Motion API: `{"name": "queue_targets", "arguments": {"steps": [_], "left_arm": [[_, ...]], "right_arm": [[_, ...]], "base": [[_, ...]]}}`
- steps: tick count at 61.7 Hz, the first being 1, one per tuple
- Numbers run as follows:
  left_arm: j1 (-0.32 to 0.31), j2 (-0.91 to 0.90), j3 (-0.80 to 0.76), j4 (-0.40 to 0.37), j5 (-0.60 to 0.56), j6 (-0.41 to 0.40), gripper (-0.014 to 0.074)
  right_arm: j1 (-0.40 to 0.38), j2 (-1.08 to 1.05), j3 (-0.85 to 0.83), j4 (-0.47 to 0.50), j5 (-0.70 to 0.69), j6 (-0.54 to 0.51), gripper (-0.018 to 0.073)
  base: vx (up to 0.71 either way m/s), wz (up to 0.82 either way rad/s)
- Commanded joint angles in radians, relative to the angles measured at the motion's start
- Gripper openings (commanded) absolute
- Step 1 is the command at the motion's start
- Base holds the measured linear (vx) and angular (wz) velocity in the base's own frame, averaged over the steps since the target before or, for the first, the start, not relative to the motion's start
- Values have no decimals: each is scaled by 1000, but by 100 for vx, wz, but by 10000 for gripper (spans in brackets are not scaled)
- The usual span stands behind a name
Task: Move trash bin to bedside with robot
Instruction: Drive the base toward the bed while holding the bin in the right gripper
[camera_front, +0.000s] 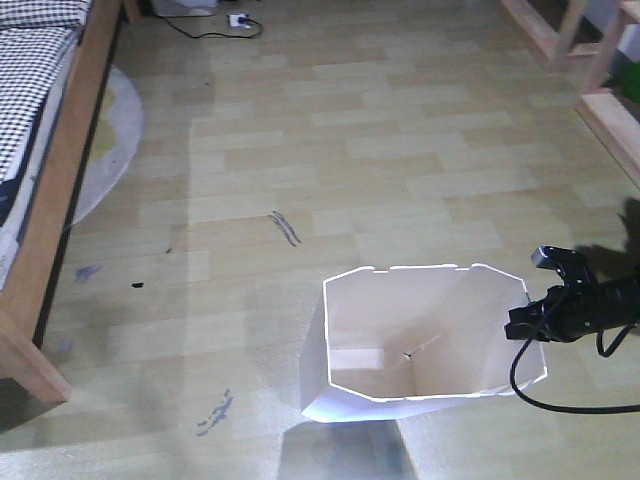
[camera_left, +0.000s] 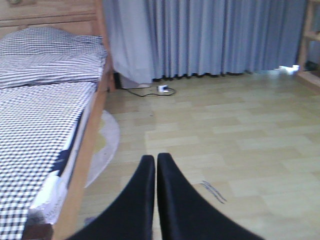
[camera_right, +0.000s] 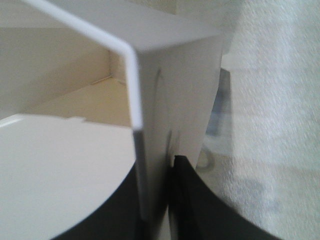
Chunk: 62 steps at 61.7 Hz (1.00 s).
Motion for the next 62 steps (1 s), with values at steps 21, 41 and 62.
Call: {"name": "queue_targets", "arguments": {"steps": [21, 41, 62], "left_arm": [[0, -15, 19, -4, -65, 0, -6], [0, -15, 19, -4, -64, 0, -6], [0, -15, 19, -4, -64, 0, -6]], "right_arm": [[1, -73, -14, 66, 225, 7, -5], [1, -73, -14, 66, 225, 7, -5], [1, -73, -14, 66, 225, 7, -5]], "base": [[34, 24], [37, 3], [38, -4]]}}
